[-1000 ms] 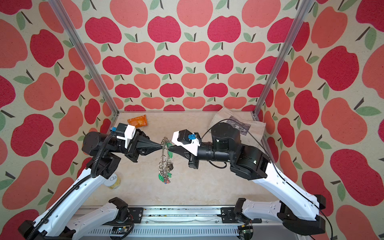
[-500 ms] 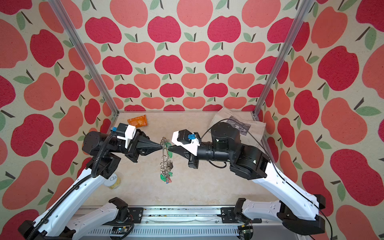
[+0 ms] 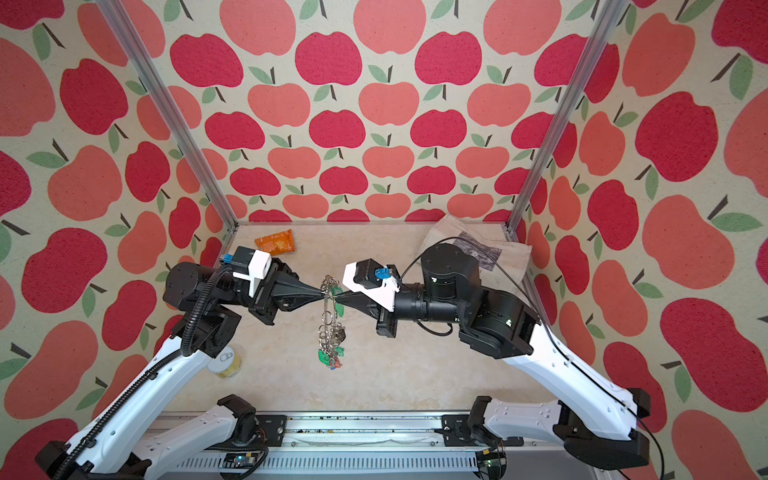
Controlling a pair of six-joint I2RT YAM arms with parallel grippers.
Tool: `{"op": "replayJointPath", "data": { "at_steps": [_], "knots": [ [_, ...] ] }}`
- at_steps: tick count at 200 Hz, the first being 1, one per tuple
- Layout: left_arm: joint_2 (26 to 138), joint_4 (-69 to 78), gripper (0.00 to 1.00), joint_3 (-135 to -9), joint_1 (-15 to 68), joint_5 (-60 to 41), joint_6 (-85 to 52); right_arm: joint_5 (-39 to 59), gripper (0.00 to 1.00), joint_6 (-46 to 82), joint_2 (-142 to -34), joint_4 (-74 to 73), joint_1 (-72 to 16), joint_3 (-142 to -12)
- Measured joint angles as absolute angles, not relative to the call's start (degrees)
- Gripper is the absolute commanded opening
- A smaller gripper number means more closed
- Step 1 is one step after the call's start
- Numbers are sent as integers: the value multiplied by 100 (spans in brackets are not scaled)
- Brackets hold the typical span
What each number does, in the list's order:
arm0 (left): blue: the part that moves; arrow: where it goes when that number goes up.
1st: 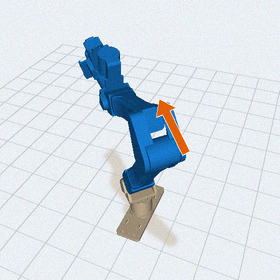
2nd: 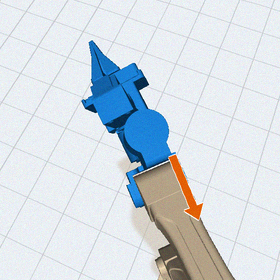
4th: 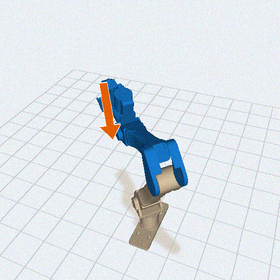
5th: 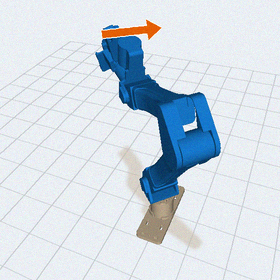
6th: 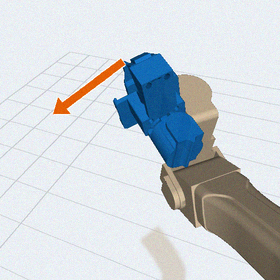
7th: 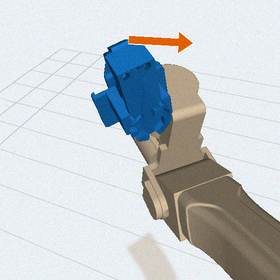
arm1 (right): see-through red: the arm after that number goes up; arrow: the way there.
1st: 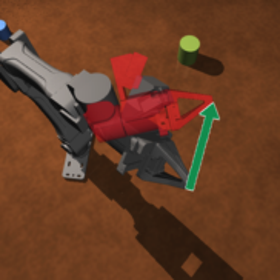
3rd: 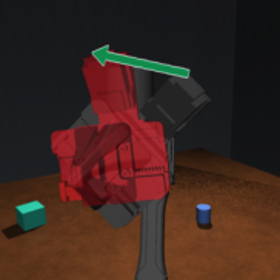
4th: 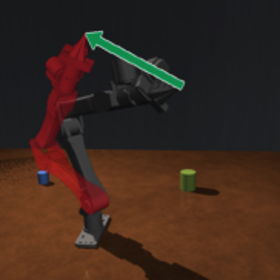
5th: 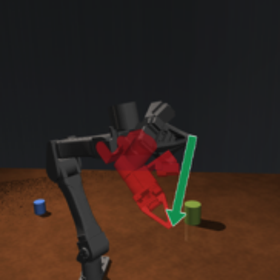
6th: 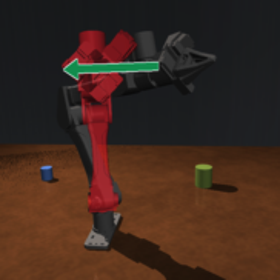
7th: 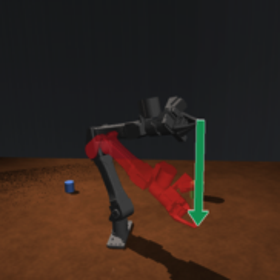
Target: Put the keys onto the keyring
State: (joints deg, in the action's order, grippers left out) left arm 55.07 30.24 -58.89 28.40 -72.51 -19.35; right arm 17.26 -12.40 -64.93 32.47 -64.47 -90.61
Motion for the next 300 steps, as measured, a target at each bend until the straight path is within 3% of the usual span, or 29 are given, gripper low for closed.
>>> {"op": "replayJointPath", "data": {
  "at_steps": [300],
  "knots": [
    [5522,2493,0,-6156,2930,-7277,-1483,1879,0,-1345,-6558,3358,-6436,-9203]
  ]
}}
